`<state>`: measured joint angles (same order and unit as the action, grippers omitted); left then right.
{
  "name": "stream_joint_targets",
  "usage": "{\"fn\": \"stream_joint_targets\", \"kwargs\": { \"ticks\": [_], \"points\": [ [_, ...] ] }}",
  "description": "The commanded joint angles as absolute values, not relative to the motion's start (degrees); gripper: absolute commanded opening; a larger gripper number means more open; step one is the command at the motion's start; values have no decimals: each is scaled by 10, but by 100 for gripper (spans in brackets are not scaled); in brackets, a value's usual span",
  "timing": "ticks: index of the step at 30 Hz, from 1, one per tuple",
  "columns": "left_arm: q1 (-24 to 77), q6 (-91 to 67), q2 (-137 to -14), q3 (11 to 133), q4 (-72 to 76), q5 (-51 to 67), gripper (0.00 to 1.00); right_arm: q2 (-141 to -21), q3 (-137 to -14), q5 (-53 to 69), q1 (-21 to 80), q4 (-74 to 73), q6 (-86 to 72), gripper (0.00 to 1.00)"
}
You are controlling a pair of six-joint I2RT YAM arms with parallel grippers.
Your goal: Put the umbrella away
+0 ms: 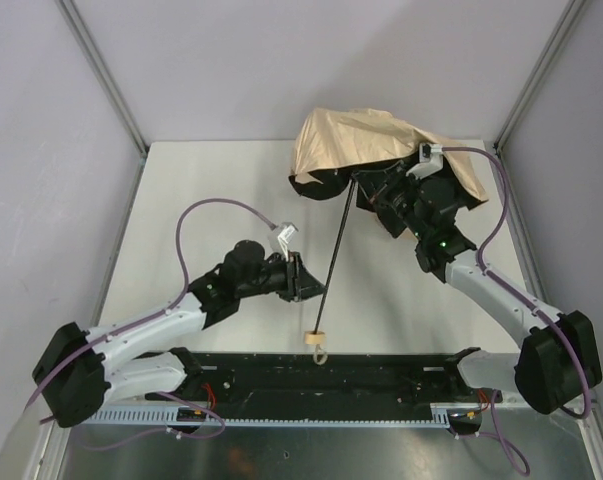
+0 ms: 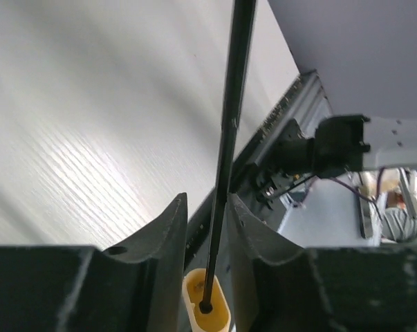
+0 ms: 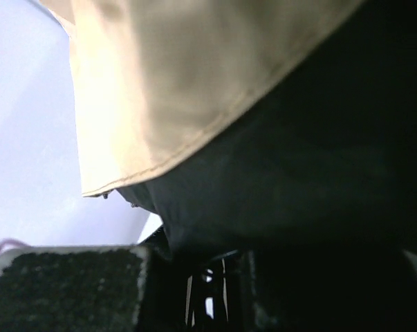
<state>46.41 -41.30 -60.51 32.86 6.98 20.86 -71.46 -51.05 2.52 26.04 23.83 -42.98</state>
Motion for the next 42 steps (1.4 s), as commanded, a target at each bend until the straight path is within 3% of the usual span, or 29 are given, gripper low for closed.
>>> {"fn": "stream_joint_targets", "kwargs": {
  "ticks": [1,3,4,7,8,12,22,27,32,42],
  "points": [
    [457,-342,-664,420,63,137,27,-664,-548,59,291,327,-296,0],
    [450,-332,-702,460,60,115,20,-647,-548,53,306,342,-271,0],
    [444,-333,-721,481,52,109,26,-639,-548,47,313,349,-261,0],
    [427,-353,-735,512,45,104,57,-632,-548,36,320,381,-218,0],
    [426,-355,-723,503,56,101,63,-635,-549,39,319,398,-192,0],
    [421,-343,-617,438,74,81,73,-680,-579,63,306,466,-93,0],
    [395,-296,-340,338,-4,41,82,-816,-603,24,342,701,71,0],
    [381,-274,-311,325,-28,15,83,-883,-453,-36,410,869,126,0],
    [359,-279,-325,322,-40,14,83,-920,-378,-121,483,911,147,0],
    [347,-288,-271,331,-49,23,83,-912,-571,-4,412,835,119,0]
  ]
}}
